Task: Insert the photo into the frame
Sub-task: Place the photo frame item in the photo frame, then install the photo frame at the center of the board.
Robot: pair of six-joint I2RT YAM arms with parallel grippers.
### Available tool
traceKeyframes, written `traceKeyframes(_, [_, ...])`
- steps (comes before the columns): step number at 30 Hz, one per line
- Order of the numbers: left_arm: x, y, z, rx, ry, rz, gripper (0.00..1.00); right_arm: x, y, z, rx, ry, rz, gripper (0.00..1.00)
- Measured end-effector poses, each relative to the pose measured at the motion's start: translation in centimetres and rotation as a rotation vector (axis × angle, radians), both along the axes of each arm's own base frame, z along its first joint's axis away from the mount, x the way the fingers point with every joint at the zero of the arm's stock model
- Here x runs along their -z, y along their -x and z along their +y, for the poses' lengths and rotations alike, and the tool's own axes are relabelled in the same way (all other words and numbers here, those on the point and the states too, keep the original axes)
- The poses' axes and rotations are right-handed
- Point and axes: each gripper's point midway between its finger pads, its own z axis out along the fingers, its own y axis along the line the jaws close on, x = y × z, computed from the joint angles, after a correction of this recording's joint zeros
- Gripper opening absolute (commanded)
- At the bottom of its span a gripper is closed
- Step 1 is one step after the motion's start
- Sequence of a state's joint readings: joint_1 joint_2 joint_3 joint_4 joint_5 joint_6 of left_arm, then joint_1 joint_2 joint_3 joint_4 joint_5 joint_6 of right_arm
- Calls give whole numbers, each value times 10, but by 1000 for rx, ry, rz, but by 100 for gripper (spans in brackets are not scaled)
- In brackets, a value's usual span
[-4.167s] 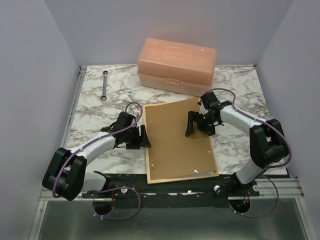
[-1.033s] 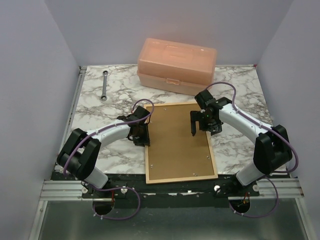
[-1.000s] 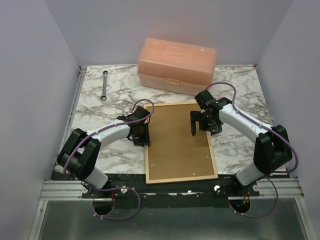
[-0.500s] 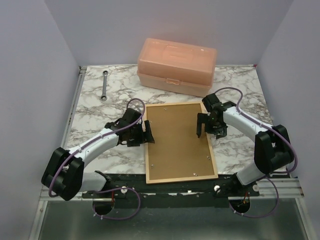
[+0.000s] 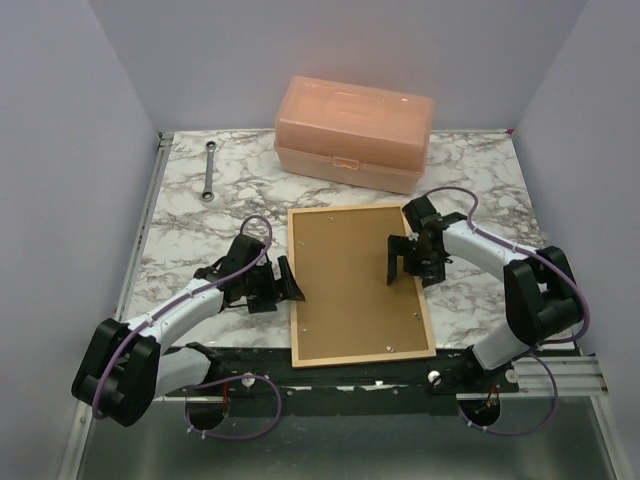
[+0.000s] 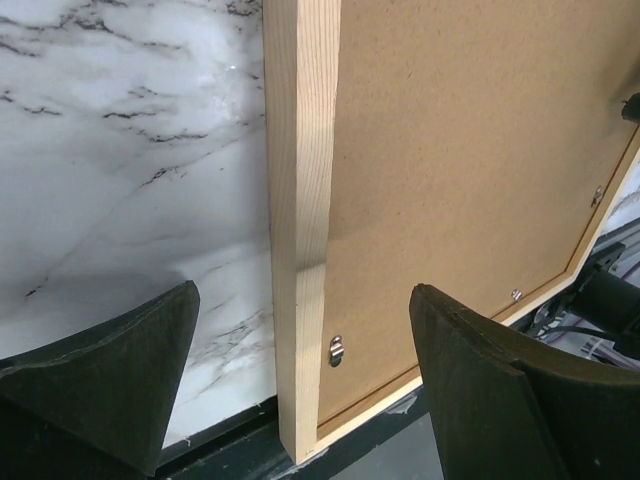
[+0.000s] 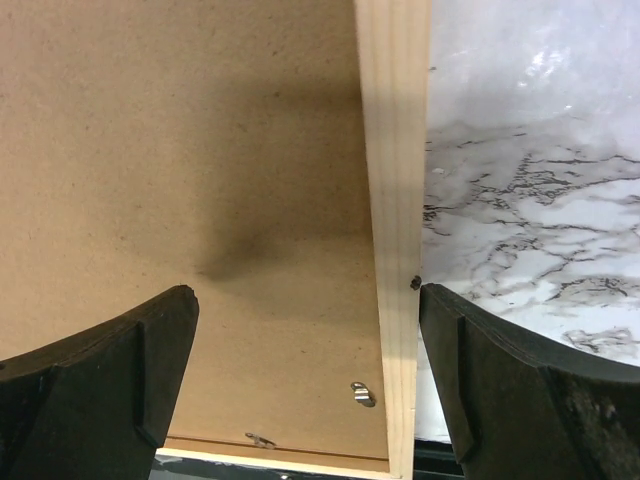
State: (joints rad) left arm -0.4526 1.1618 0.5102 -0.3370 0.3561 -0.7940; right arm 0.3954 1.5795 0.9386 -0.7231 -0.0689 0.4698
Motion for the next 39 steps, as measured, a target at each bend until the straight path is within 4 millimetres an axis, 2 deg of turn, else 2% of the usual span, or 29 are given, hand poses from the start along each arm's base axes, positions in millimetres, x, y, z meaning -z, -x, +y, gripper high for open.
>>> traceKeyframes(8, [-7, 8, 3, 12, 8, -22, 83, 4, 7, 21, -60, -26, 9, 100])
traceKeyframes(12, [-3, 18, 5, 32, -30, -10, 82, 5, 10, 28, -73, -38, 13, 100])
traceKeyframes(18, [12, 44, 9, 97, -168, 33, 76, 6, 9, 29, -67, -40, 14, 100])
traceKeyframes(24, [18, 52, 12, 128, -270, 38, 68, 6, 9, 29, -65, -40, 14, 100])
traceKeyframes(33, [21, 58, 12, 153, -342, 43, 64, 7, 9, 29, -65, -40, 14, 100])
traceKeyframes(37, [23, 59, 9, 169, -373, 50, 54, 7, 9, 29, -65, -40, 14, 100])
traceKeyframes(39, [24, 59, 7, 175, -386, 55, 42, 7, 9, 29, -65, -40, 14, 100])
